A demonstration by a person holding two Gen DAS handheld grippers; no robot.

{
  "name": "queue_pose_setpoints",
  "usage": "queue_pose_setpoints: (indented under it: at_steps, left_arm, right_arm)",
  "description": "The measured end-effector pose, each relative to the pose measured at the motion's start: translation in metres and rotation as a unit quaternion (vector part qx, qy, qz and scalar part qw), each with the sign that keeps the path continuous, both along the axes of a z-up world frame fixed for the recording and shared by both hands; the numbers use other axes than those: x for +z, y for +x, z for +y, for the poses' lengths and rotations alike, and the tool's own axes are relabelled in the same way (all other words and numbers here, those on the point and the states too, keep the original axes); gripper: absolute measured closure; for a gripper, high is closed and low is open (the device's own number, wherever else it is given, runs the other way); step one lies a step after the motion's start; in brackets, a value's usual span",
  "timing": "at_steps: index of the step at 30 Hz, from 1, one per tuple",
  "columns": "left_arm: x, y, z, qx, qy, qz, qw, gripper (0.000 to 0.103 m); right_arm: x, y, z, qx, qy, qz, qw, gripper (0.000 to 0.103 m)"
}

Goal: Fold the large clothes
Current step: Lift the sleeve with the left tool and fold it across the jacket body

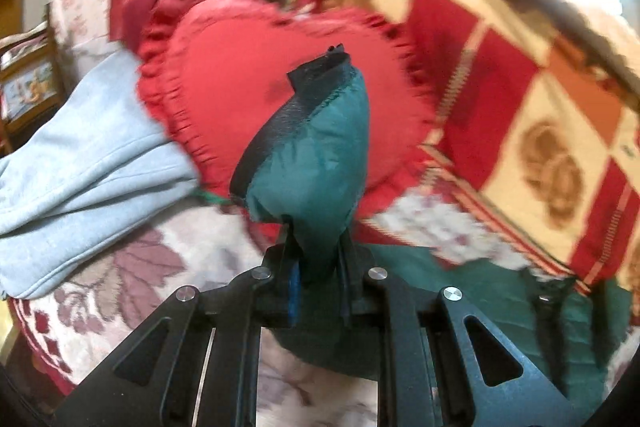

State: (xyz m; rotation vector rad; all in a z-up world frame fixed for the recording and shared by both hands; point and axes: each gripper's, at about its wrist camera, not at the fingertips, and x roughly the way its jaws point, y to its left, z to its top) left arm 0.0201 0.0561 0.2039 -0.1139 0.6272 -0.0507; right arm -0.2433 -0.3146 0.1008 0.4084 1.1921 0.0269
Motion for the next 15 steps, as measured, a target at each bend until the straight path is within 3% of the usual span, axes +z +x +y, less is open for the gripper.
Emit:
queue_pose_setpoints:
  at_steps: [6,15]
  left_arm:
    - [0.024,-0.030,-0.069,-0.083,-0.012,-0.013,0.9964,0.089]
    - [0.038,-0.076,-0.177,-0.192,-0.027,-0.012,0.9810,0.089]
  right_arm:
    - [0.010,-0.010,-0.013,-0.017,0.003,-0.011,1.000,0.000]
    - [0.021,-0.023,-0.031,-0.043,0.006,-0.026,0.999,0.000]
